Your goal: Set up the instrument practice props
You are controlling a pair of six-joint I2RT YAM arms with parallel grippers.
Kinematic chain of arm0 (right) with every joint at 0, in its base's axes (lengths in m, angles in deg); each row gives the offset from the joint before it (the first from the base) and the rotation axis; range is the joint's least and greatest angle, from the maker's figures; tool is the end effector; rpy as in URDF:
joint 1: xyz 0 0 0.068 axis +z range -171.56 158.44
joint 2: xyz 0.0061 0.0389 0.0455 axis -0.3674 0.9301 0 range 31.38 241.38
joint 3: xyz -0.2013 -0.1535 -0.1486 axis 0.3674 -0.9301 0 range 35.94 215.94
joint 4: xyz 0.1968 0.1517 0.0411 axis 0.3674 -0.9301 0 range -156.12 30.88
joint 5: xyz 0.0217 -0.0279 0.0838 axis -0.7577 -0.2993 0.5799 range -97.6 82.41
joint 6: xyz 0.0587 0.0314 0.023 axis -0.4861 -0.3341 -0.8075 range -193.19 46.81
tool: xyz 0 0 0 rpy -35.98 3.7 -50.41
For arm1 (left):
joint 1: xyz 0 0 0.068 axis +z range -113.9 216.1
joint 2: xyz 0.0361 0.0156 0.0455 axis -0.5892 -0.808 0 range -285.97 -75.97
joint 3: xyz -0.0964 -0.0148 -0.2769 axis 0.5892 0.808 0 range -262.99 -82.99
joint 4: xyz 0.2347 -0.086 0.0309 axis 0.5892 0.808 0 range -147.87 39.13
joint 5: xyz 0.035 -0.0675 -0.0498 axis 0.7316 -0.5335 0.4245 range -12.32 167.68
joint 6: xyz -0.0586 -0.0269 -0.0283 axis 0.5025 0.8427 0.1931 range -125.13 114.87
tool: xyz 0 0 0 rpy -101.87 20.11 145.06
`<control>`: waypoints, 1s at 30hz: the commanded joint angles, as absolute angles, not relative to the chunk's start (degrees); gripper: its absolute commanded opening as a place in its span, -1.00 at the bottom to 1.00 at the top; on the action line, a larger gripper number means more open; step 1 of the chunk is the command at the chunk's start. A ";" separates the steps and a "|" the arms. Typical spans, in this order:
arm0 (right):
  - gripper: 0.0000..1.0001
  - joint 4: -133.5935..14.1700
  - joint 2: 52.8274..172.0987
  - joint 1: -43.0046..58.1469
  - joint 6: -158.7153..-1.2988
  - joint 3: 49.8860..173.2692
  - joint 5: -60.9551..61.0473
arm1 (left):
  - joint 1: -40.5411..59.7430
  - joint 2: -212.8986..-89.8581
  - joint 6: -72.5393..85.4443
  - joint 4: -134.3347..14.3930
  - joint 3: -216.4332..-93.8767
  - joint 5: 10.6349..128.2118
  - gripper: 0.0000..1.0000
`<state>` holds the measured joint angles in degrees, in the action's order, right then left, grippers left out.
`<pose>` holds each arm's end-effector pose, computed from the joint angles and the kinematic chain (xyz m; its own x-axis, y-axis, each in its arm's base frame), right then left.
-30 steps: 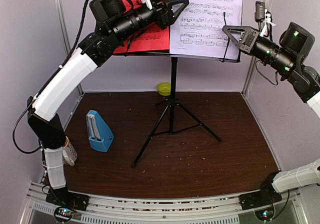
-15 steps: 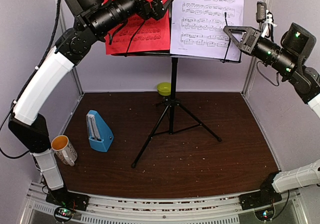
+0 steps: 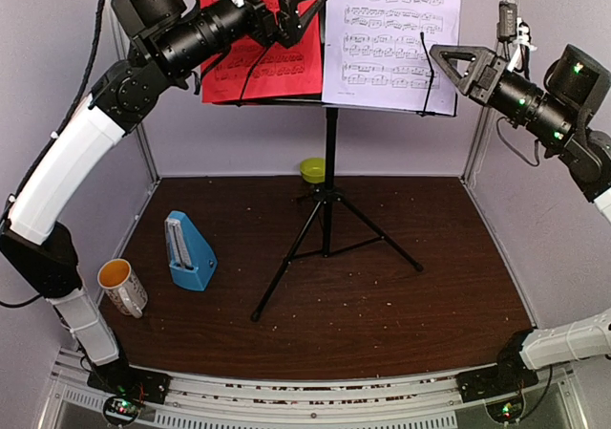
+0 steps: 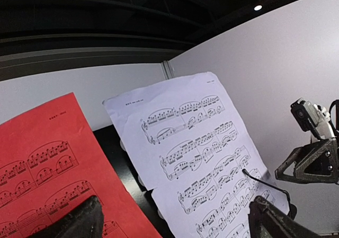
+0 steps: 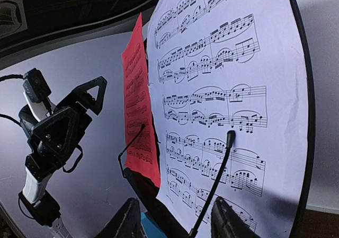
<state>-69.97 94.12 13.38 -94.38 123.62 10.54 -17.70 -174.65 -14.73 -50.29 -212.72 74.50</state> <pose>0.1551 0.1302 0.5518 -0.1000 0.3491 -0.9317 -0.8103 0.5149 0.2799 0.2063 -0.2874 0.6205 0.3715 -0.2254 -0.9007 0.7848 0.5946 0.1749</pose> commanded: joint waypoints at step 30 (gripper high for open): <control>0.97 -86.76 76.96 10.26 -95.97 114.76 2.01 | -11.40 -142.06 17.90 -28.90 -171.68 102.08 0.96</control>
<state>-83.32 79.30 11.52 -93.01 118.29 2.60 -12.85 -143.76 9.18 -36.11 -173.70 100.01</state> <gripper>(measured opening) 0.982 0.978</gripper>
